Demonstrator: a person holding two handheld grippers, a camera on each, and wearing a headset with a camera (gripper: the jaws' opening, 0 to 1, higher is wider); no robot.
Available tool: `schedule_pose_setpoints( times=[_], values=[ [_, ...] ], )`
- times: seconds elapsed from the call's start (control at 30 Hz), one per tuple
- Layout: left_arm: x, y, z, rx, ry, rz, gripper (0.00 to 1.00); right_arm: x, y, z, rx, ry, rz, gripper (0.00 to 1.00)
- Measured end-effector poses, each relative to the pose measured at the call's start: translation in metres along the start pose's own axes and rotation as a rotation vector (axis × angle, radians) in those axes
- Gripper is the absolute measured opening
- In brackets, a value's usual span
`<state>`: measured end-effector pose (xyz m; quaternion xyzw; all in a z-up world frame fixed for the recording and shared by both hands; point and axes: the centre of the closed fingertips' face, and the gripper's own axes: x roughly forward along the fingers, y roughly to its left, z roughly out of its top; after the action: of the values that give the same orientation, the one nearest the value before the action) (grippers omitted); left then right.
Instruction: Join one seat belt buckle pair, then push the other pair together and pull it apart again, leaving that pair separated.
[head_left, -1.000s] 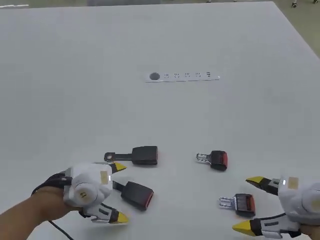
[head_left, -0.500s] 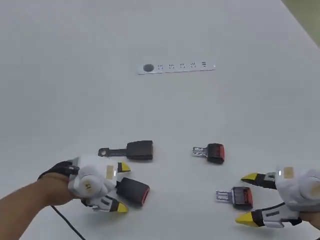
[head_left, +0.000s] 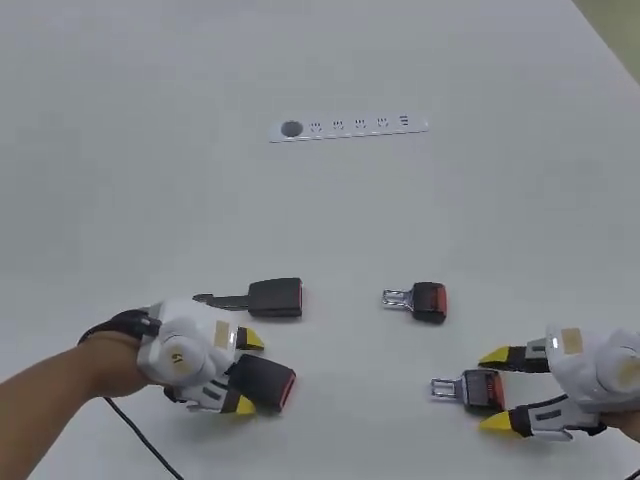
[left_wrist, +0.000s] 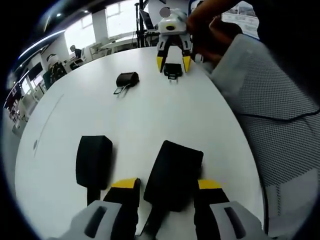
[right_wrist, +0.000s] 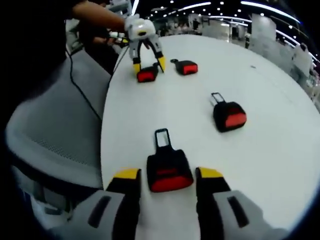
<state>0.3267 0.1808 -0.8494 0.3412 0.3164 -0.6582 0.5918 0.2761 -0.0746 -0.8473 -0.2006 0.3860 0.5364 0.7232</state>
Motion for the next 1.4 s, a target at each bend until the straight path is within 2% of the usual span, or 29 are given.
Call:
schedule_pose_setpoints(
  times=[0.07,0.17,0.3,0.43,0.8,1.13,1.4],
  values=[
    [0.000,0.000,0.000,0.003,0.000,0.001,0.43,0.000,-0.002,-0.001,-0.004,-0.002,0.000,0.38],
    [0.000,0.001,0.001,-0.012,-0.013,0.011,0.39,0.000,-0.002,-0.001,-0.019,-0.011,0.007,0.37],
    [0.000,0.002,0.002,-0.049,-0.036,0.039,0.37,-0.001,-0.004,-0.002,0.012,-0.060,0.001,0.36],
    [0.000,0.003,0.001,-0.071,-0.048,0.054,0.37,0.000,-0.004,-0.001,0.011,-0.059,-0.004,0.36],
    [0.001,0.004,0.001,-0.100,-0.043,0.068,0.36,0.002,-0.004,0.003,0.029,-0.081,-0.014,0.35],
    [0.001,0.004,0.001,-0.121,-0.042,0.073,0.36,0.016,-0.004,0.018,0.022,-0.103,-0.012,0.35],
    [0.001,0.005,0.000,-0.137,-0.035,0.063,0.36,0.033,-0.003,0.038,0.013,-0.128,-0.010,0.35]
  ],
)
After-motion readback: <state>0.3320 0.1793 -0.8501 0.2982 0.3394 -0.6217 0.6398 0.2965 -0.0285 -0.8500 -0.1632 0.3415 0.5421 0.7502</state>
